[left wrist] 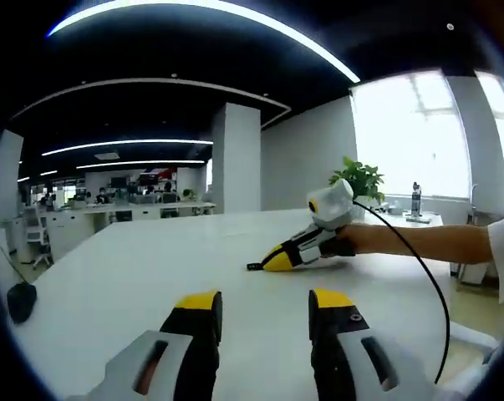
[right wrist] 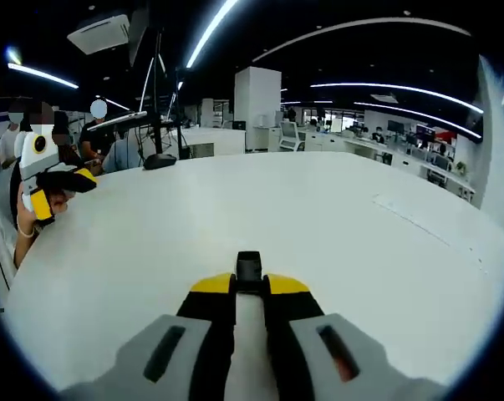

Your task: Snap the two parts of the plastic buckle together until the buckle closes and remains connected.

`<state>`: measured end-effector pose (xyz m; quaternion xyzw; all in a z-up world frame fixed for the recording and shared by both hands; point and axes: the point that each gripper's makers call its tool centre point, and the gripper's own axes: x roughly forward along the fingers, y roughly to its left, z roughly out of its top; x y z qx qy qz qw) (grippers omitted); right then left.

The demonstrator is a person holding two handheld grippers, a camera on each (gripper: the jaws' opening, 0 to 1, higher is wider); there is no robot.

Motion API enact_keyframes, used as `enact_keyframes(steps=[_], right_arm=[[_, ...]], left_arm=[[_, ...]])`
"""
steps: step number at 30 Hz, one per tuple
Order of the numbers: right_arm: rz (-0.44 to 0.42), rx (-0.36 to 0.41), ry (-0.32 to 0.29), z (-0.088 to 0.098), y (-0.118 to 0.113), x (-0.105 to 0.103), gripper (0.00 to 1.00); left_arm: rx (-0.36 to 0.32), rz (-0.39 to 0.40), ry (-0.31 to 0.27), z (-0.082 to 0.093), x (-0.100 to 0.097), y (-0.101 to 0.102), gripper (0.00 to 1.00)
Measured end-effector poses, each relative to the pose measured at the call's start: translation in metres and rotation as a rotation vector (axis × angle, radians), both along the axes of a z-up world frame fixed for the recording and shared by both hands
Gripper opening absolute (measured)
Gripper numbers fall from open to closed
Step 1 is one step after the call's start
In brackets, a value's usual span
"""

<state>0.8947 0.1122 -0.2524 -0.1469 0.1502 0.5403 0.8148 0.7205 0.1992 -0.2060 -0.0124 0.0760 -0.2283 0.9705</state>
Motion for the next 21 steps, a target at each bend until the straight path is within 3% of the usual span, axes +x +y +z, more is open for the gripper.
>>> enact_keyframes(steps=[4, 12, 17, 21], right_arm=[[-0.031, 0.004, -0.012, 0.001, -0.003, 0.006, 0.12], [-0.08, -0.002, 0.005, 0.002, -0.005, 0.024, 0.13], [-0.093, -0.034, -0.014, 0.002, -0.006, 0.027, 0.15], [-0.108, -0.013, 0.001, 0.001, -0.006, 0.031, 0.15]], left_arm=[[0.009, 0.005, 0.009, -0.002, 0.0, -0.001, 0.49], [0.024, 0.005, 0.016, -0.004, -0.001, -0.001, 0.49], [0.033, -0.006, 0.029, -0.009, -0.004, -0.003, 0.49], [0.027, -0.022, 0.037, -0.01, -0.006, -0.006, 0.49]])
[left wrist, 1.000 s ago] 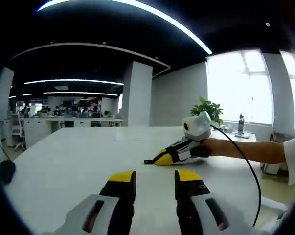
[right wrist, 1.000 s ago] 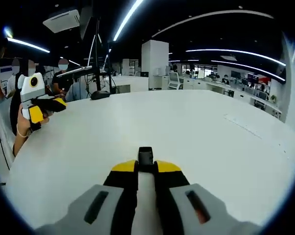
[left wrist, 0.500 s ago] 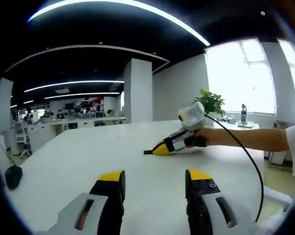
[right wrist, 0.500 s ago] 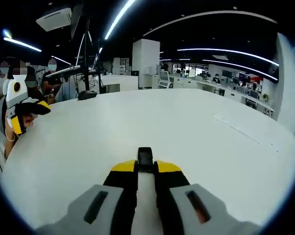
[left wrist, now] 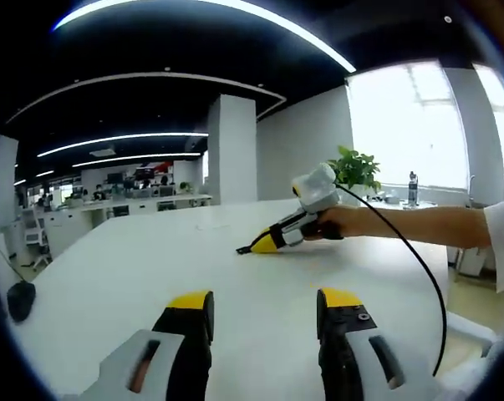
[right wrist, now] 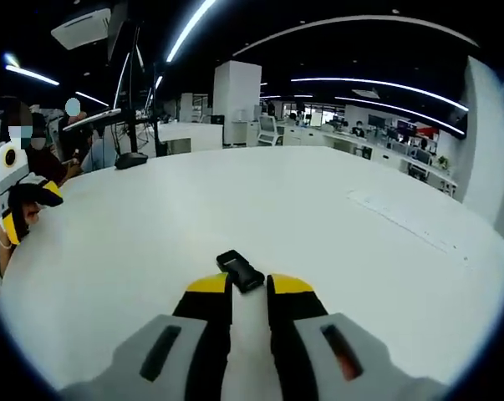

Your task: Snap the two parts of the plastic buckle together until the buckle closes and remains connected.

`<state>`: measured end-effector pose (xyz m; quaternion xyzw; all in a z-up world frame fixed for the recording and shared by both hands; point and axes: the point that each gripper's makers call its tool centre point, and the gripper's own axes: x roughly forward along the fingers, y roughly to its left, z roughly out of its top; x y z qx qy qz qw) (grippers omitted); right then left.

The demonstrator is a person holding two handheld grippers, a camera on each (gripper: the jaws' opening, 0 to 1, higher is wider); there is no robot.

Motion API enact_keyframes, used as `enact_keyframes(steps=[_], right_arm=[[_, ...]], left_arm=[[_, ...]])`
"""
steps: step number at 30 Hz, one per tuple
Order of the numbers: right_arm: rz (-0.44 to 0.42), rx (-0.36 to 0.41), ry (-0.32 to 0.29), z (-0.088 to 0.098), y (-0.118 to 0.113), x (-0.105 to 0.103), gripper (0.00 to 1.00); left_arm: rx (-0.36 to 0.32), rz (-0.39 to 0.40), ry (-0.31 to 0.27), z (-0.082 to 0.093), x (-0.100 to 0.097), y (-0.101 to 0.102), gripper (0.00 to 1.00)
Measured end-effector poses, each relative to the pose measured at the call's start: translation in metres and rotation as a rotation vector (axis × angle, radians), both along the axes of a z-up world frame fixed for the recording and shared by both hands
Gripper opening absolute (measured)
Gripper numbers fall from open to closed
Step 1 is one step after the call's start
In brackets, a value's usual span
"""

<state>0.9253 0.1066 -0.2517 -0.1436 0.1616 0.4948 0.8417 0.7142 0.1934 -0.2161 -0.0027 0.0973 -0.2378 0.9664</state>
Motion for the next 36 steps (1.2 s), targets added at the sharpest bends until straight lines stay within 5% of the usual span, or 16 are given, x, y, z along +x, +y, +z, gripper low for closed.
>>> enact_keyframes(steps=[16, 29, 36], right_arm=[[-0.042, 0.134, 0.024, 0.01, -0.003, -0.006, 0.23], [-0.032, 0.1, -0.029, 0.01, -0.007, -0.029, 0.37], [-0.012, 0.085, -0.066, 0.02, -0.005, -0.049, 0.54]], left_arm=[[0.004, -0.004, 0.0, -0.002, -0.003, 0.002, 0.49], [-0.003, -0.007, 0.001, -0.002, 0.0, 0.001, 0.55], [-0.014, -0.001, -0.017, 0.004, 0.0, 0.0, 0.58]])
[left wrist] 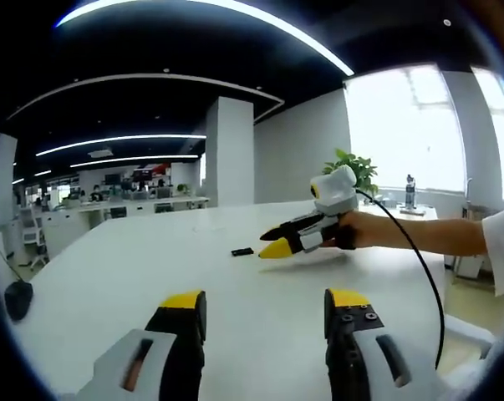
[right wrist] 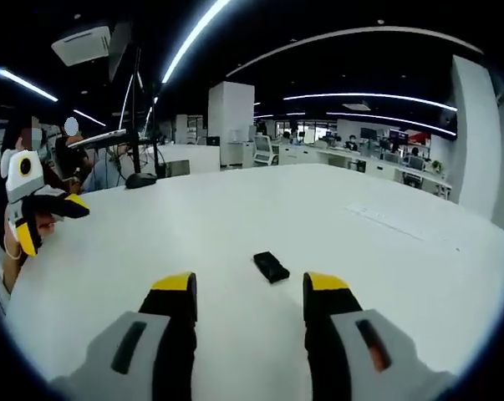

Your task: Snap the two parts of the plastic buckle together until the buckle closes and remains connected.

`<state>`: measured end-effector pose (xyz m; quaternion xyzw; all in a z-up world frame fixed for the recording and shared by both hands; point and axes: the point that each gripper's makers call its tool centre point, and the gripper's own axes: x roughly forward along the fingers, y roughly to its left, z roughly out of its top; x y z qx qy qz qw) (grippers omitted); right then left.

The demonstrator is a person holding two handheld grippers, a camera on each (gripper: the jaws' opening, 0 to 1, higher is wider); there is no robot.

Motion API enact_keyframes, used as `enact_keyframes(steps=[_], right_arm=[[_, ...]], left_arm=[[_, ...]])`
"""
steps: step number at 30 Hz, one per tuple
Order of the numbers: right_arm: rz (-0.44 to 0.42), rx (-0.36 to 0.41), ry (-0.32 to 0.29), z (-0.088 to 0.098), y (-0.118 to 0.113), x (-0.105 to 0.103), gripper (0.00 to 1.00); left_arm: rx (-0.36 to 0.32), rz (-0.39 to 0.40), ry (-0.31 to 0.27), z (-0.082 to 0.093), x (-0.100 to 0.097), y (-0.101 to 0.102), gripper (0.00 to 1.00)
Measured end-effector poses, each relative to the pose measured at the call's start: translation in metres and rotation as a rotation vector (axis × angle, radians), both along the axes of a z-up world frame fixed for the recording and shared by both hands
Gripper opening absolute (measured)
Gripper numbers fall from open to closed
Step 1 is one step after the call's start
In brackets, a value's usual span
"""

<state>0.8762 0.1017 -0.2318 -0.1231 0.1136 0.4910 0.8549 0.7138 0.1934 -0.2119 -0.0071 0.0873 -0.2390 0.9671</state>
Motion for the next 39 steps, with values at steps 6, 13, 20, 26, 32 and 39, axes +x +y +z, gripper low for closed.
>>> enact_keyframes(steps=[6, 13, 20, 26, 32, 39], right_arm=[[-0.003, 0.036, 0.002, 0.015, 0.002, -0.021, 0.67], [-0.035, 0.026, -0.032, 0.032, -0.001, -0.038, 0.84], [-0.07, 0.011, -0.045, 0.035, -0.011, -0.041, 0.96], [-0.105, -0.006, -0.045, 0.033, -0.025, -0.042, 1.0], [-0.149, -0.032, -0.078, 0.037, -0.045, -0.043, 1.0], [-0.192, -0.026, -0.094, 0.046, -0.067, -0.049, 1.0]], left_arm=[[-0.005, 0.019, -0.001, 0.003, 0.001, 0.003, 0.6], [0.005, 0.047, 0.022, 0.002, 0.005, 0.009, 0.69], [-0.002, 0.054, 0.006, 0.01, 0.007, 0.008, 0.74], [-0.009, 0.056, 0.013, 0.012, 0.006, 0.007, 0.79], [-0.004, 0.069, 0.036, 0.01, 0.008, 0.005, 0.9], [-0.006, 0.063, 0.04, 0.011, 0.007, 0.002, 0.93]])
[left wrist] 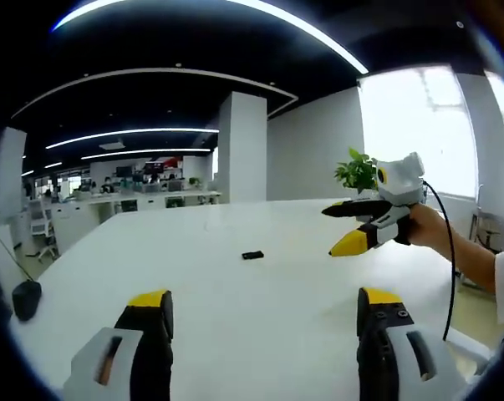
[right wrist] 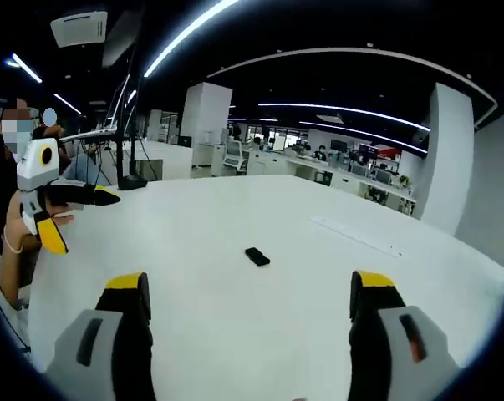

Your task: Snap the two parts of the plastic buckle together until the buckle closes and remains connected.

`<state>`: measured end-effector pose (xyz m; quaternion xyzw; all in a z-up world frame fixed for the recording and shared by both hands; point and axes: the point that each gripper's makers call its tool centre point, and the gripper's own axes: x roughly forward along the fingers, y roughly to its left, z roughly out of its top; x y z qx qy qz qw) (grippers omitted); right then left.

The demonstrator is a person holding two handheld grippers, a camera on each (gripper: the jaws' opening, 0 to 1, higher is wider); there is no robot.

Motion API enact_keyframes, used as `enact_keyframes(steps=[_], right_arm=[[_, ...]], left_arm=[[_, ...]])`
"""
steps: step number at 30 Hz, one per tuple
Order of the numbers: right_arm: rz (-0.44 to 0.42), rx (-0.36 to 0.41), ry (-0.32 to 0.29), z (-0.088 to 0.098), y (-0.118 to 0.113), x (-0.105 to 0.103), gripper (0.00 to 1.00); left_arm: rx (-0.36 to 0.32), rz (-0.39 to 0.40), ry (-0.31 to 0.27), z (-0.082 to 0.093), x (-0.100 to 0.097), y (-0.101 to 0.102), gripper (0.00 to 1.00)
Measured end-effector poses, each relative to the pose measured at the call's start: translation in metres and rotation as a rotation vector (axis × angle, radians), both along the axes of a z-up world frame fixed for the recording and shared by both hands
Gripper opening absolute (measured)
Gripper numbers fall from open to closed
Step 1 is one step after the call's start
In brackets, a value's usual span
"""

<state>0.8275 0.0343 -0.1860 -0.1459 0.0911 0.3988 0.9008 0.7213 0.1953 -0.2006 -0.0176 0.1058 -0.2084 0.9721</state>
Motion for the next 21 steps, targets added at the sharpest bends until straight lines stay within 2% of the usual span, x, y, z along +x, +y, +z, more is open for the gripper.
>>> enact_keyframes(steps=[4, 11, 14, 21], right_arm=[[-0.025, 0.023, 0.007, 0.005, -0.011, -0.005, 1.0], [-0.085, 0.013, -0.005, 0.006, -0.023, -0.016, 1.0], [-0.097, 0.0, -0.009, 0.005, -0.025, -0.021, 1.0], [-0.105, 0.021, -0.019, 0.007, -0.024, -0.04, 1.0]], left_arm=[[0.01, -0.007, -0.003, 0.001, -0.001, 0.0, 0.96], [-0.028, 0.023, -0.001, 0.002, -0.002, 0.009, 0.99], [-0.038, 0.03, -0.009, 0.004, -0.005, 0.013, 0.99], [-0.063, 0.062, -0.018, 0.008, -0.013, 0.022, 0.99]])
